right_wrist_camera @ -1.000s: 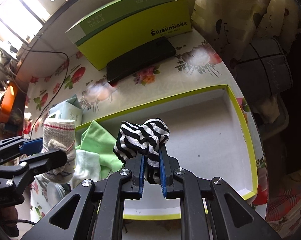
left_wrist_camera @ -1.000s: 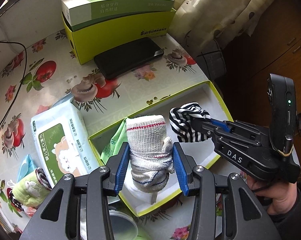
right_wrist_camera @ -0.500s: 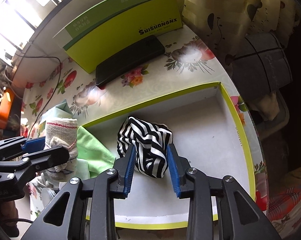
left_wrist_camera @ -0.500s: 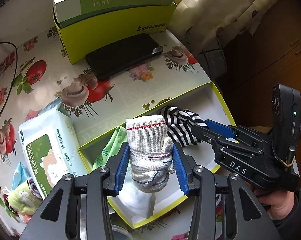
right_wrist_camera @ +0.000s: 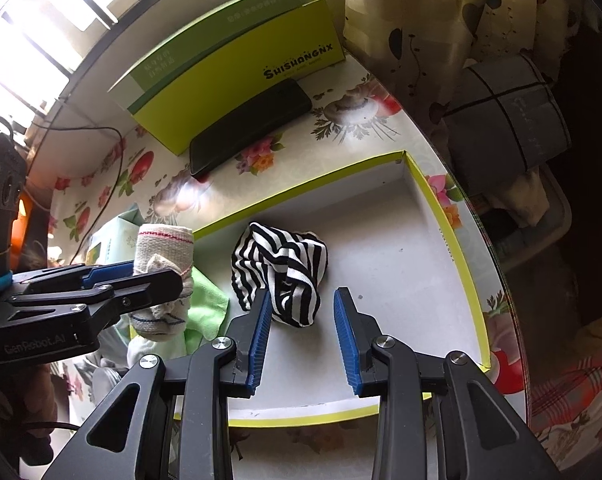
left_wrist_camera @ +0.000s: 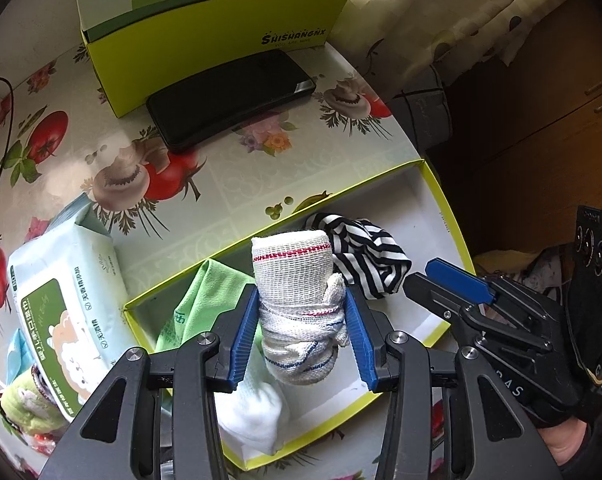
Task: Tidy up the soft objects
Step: 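Open the right gripper releasing the striped sock while the left releases the rolled sock in the tray, then move both open grippers back over the items on the table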
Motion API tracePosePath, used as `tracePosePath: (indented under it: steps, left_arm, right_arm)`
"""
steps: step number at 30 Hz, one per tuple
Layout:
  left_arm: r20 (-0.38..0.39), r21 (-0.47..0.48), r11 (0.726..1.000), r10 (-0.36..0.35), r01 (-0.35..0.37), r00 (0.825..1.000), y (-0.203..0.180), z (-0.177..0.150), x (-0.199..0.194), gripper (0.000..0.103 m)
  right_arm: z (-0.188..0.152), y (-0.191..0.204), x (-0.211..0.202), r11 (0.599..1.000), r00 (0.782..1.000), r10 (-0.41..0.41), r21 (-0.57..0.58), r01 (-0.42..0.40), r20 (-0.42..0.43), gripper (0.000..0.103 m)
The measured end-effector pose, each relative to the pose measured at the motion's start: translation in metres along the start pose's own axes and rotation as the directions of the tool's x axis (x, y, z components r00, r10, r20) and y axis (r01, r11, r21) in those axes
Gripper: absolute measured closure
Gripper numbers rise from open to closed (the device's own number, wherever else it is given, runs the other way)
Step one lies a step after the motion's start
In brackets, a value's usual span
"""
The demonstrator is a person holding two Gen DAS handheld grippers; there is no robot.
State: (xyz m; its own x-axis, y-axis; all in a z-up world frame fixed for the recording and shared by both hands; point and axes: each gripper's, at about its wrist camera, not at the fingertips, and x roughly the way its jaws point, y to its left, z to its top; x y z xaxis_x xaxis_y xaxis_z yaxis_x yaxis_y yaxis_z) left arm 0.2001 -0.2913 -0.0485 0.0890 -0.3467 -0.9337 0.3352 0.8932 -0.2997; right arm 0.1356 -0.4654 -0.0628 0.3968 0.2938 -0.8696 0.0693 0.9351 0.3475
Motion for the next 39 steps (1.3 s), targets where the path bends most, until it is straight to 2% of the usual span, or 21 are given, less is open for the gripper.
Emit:
tracePosePath:
  steps: [6,12,20,27,39]
  left_arm:
    - [-0.014,-0.035,0.999,-0.029,0.028,0.999,0.004,0.003,0.005,0.058]
    - [0.004,-0.059,0.997,-0.047,0.047,0.999,0.006,0.001,-0.003,0.058]
    - [0.023,-0.051,0.998,-0.038,0.039,0.999,0.007,-0.010,-0.022,0.058]
    - [0.042,-0.027,1.000,0.005,-0.004,0.999,0.007,-0.029,-0.041,0.058]
    - [0.145,-0.011,0.998,0.065,-0.064,0.987,0.021,-0.071,-0.089,0.058]
  right_arm:
    - [-0.003,0.000,-0.003,0.999,1.000,-0.031,-0.009,0.031,0.003,0.071]
    - [-0.007,0.006,-0.006,1.000,1.000,-0.011,-0.018,0.011,-0.008,0.060]
    - [-0.013,0.016,-0.017,1.000,1.000,-0.002,-0.020,0.002,-0.004,0.060]
    - [-0.020,0.032,-0.029,0.999,1.000,0.024,-0.048,-0.024,-0.012,0.060]
    - [-0.038,0.077,-0.054,0.987,0.996,0.091,-0.133,-0.093,-0.018,0.060]
